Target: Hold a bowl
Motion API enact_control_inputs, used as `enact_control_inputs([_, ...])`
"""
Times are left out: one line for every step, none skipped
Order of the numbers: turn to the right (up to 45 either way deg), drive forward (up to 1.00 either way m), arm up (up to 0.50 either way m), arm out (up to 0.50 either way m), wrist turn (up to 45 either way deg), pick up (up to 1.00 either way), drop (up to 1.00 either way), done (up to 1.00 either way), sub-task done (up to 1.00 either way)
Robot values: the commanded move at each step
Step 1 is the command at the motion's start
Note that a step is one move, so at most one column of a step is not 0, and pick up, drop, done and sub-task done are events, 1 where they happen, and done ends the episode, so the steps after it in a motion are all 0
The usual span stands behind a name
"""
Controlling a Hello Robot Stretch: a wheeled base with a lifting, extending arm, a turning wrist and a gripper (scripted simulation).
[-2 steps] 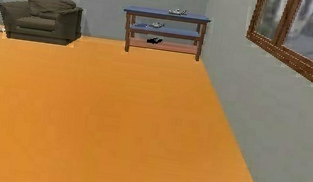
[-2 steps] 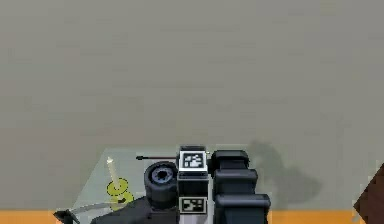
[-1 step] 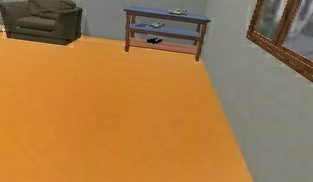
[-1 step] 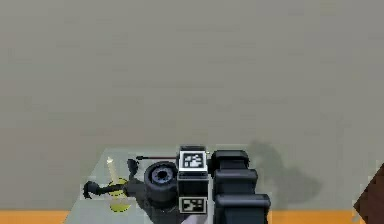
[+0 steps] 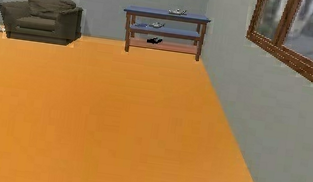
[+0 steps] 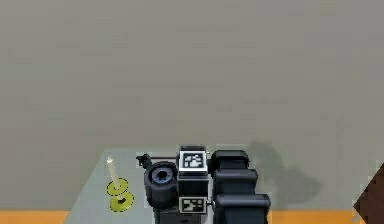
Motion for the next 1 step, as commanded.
enact_control_inputs([0.0,0.0,-0.3,0.0,0.0,0.0,0.0,0.0,0.0])
